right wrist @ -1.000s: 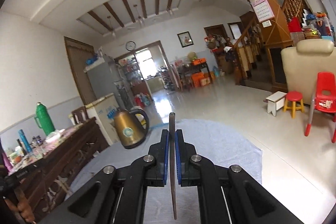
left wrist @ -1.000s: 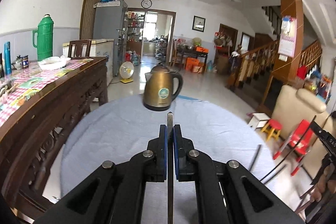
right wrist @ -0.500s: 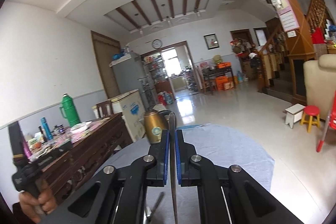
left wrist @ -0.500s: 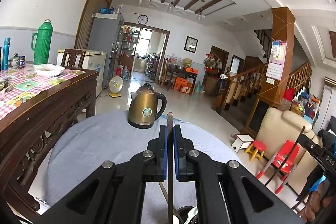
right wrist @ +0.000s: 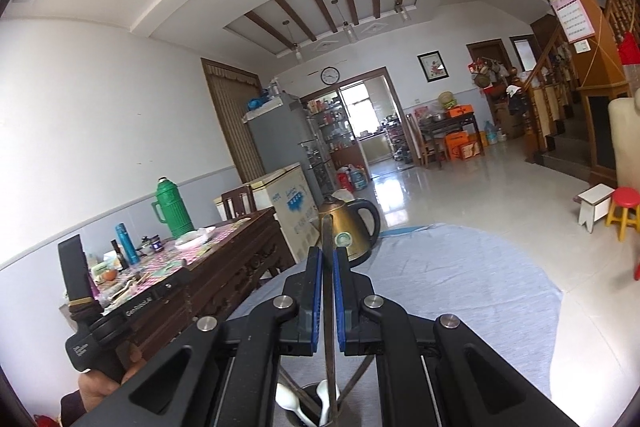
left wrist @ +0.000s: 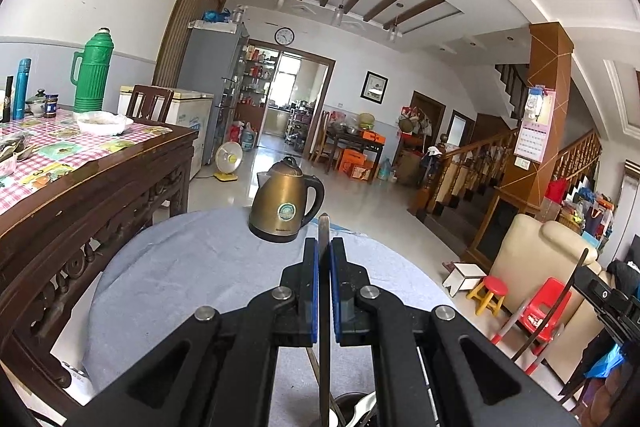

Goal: Organize utensils
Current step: 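Carry the upright chopsticks over the mesh holder with both grippers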

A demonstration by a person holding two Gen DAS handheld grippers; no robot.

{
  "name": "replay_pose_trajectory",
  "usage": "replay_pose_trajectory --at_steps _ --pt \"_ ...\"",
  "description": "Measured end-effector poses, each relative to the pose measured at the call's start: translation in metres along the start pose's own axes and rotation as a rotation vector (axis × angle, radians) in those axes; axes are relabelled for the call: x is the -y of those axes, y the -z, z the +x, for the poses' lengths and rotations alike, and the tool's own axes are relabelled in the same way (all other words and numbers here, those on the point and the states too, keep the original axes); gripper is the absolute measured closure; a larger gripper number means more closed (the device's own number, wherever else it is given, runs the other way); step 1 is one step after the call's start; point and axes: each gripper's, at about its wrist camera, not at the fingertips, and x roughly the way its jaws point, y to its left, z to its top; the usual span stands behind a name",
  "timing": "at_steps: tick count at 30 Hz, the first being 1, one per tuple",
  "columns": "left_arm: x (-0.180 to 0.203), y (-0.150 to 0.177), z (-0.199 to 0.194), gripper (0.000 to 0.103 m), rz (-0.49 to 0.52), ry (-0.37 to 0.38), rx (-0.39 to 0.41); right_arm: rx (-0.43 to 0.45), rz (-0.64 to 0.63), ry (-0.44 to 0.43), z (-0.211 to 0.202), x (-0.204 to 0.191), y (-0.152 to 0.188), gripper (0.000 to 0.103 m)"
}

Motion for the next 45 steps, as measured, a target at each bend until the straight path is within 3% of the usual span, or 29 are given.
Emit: replay_pose_trajectory --at_steps 13,30,45 --pt "0.013 0.003 0.003 0.098 0.019 -0.016 -0.001 0.001 0.050 -0.042 0.009 0.005 0.017 0.096" --pt "0.031 0.007 0.025 0.098 -0.018 0.060 0.052 0.031 0.120 -0.015 0.014 0.013 0.027 0.096" --pt "0.037 0.014 0.039 0.098 -0.009 -0.006 0.157 0.077 0.048 0.044 0.027 -0.010 0.039 0.096"
